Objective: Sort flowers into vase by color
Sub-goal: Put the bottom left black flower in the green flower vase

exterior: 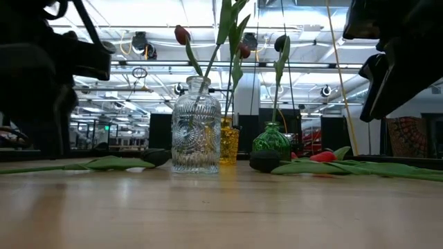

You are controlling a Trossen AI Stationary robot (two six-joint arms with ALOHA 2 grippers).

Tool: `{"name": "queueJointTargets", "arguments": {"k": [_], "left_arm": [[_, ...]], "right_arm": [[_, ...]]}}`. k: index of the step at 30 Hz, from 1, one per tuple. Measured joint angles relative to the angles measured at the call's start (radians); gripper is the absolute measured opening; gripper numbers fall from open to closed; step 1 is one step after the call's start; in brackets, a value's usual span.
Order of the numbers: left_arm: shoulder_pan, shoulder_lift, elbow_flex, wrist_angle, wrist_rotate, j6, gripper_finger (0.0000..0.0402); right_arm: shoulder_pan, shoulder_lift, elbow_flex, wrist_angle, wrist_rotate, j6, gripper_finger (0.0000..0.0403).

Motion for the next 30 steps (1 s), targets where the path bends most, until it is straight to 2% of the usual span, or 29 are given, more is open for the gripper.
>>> {"name": "queueJointTargets", "arguments": {"k": [6, 17, 21, 30], "left_arm": [[0.009, 0.024, 0.0, -0.05, -0.026, -0.004, 0.0223], [0.009, 0.047, 0.0, 0.026, -0.016, 0.001, 0.0215], [0.021, 0.052, 0.0, 0.024, 0.005, 0.0, 0.0188], [0.048, 0.073, -0.001, 0.029, 0.037, 0.007, 0.01]], "right_arm": [[0.0, 0.0, 0.0, 0.007, 0.0, 0.0, 0.0183], [0.0, 0.0, 0.0, 0.01, 0.0, -0.009, 0.0183], [0.0, 0.0, 0.0, 0.01, 0.0, -0.014, 0.0183], [0.0, 0.0, 0.0, 0.015, 0.0, -0.027, 0.0183]]}}
